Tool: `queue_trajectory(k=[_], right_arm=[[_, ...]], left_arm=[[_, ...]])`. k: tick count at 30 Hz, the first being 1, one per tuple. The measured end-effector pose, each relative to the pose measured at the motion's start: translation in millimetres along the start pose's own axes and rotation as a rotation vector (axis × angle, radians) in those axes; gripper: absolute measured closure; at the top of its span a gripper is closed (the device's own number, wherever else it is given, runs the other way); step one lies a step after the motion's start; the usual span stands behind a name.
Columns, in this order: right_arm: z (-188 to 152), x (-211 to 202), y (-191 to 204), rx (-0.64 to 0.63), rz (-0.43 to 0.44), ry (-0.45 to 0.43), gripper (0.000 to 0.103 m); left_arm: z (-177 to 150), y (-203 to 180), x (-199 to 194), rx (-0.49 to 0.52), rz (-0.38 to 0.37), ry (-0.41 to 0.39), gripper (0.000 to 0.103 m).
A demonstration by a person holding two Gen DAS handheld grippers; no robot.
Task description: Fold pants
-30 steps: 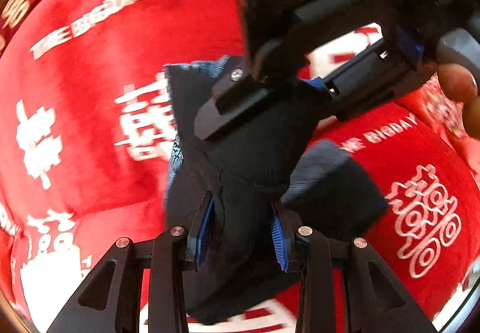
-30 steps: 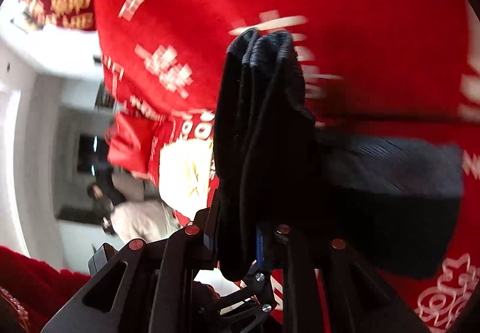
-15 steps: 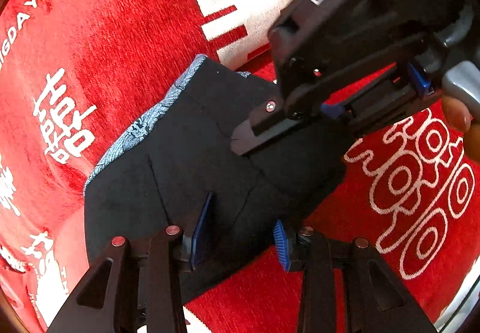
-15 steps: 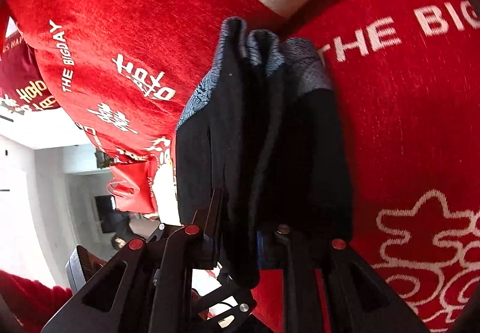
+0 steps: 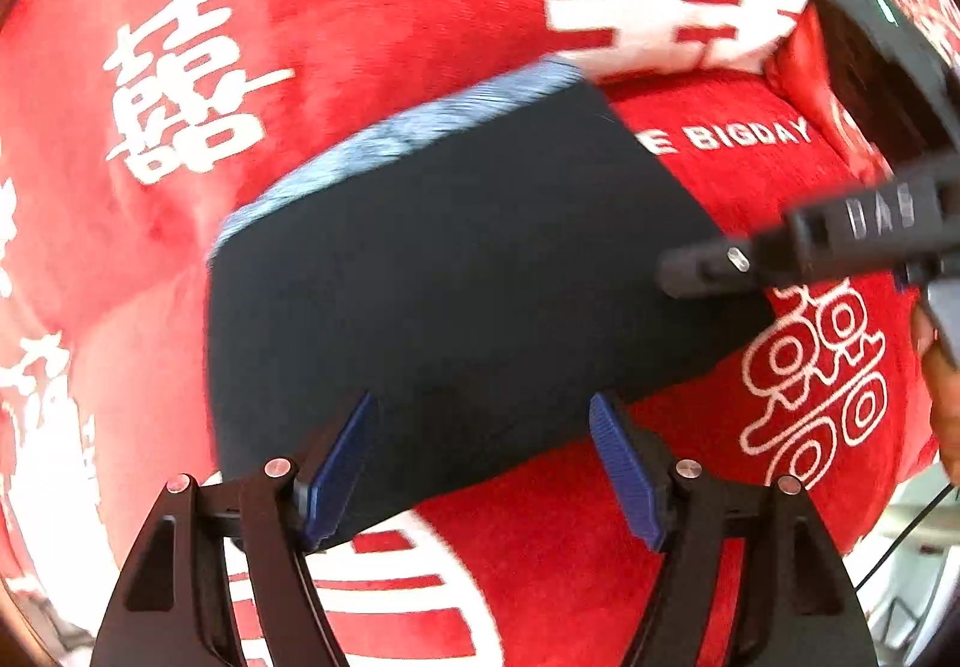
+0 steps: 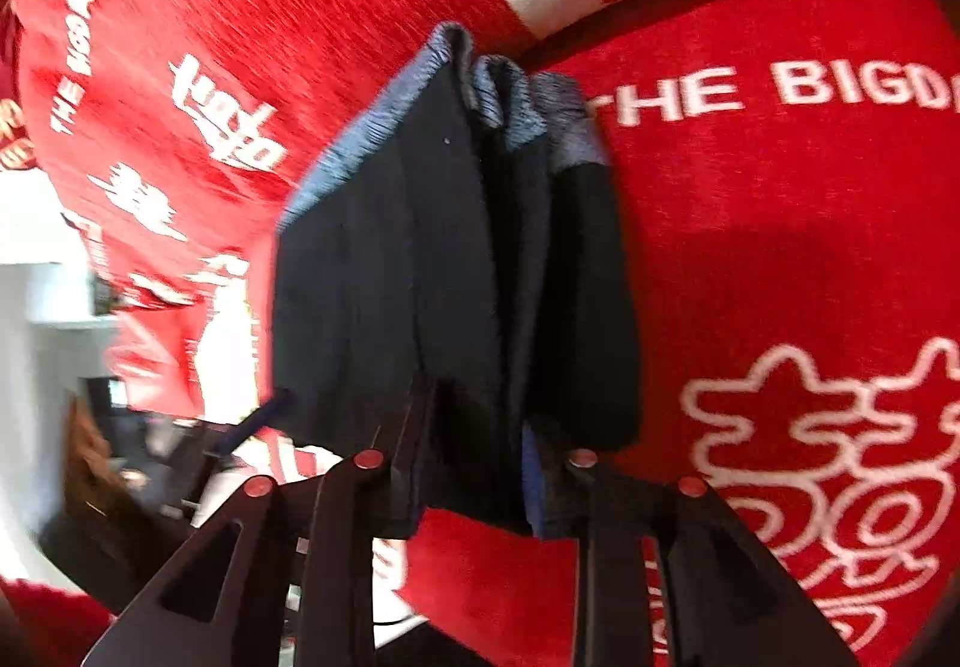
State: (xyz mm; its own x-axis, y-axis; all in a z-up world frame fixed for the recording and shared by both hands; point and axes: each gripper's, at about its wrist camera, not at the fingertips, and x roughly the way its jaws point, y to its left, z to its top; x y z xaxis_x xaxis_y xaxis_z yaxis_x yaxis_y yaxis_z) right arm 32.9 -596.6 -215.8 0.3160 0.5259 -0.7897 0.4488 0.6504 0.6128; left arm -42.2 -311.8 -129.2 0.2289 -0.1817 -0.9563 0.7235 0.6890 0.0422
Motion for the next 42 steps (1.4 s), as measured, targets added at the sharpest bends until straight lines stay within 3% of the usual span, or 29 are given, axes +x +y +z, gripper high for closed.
queue_trajectory(k=[5, 10, 15, 17, 19, 22, 24, 26, 28, 33, 42], right_arm=[[-4.4, -2.4, 6.4, -0.002, -0.088, -0.025, 0.073], [-10.2, -10.5, 25.0, -0.105, -0.31, -0.033, 0.067], [-17.8, -29.3, 40.5, -0.148, -0.448, -0.066, 0.066], [-22.1, -34.9, 53.1, -0.17, -0.439, -0.087, 0.064], [-25.6, -33.9, 64.6, -0.19, -0.41, -0.099, 0.064], [-26.0, -12.9, 83.6, -0.246, -0.406, -0.082, 0.05], [-25.7, 0.9, 89.5, -0.264, -0.404, -0.067, 0.049], [-24.9, 16.9, 90.5, -0.29, -0.427, -0.048, 0.045], [-26.0, 29.9, 85.4, -0.304, -0.469, -0.029, 0.043], [-27.3, 31.3, 70.6, -0.262, -0.462, -0.024, 0.028], [-38.5, 24.7, 57.5, -0.215, -0.441, -0.029, 0.027]], left_arm=[[3.8, 46.8, 6.4, -0.102, 0.011, 0.026, 0.029], [2.6, 77.5, 12.8, -0.205, 0.069, 0.073, 0.029], [-3.4, 94.4, 19.7, -0.254, 0.113, 0.108, 0.029], [-6.5, 98.0, 24.6, -0.263, 0.124, 0.118, 0.026], [-7.9, 100.3, 29.5, -0.27, 0.126, 0.122, 0.013], [-9.3, 100.8, 36.1, -0.273, 0.122, 0.125, 0.013], [-10.4, 102.3, 41.2, -0.277, 0.116, 0.136, 0.013], [-10.5, 104.4, 44.9, -0.284, 0.125, 0.142, 0.0], [-9.4, 107.7, 50.2, -0.288, 0.121, 0.143, 0.0], [-12.1, 113.1, 60.1, -0.306, 0.093, 0.16, 0.0], [-12.2, 121.2, 74.8, -0.303, 0.052, 0.196, 0.0]])
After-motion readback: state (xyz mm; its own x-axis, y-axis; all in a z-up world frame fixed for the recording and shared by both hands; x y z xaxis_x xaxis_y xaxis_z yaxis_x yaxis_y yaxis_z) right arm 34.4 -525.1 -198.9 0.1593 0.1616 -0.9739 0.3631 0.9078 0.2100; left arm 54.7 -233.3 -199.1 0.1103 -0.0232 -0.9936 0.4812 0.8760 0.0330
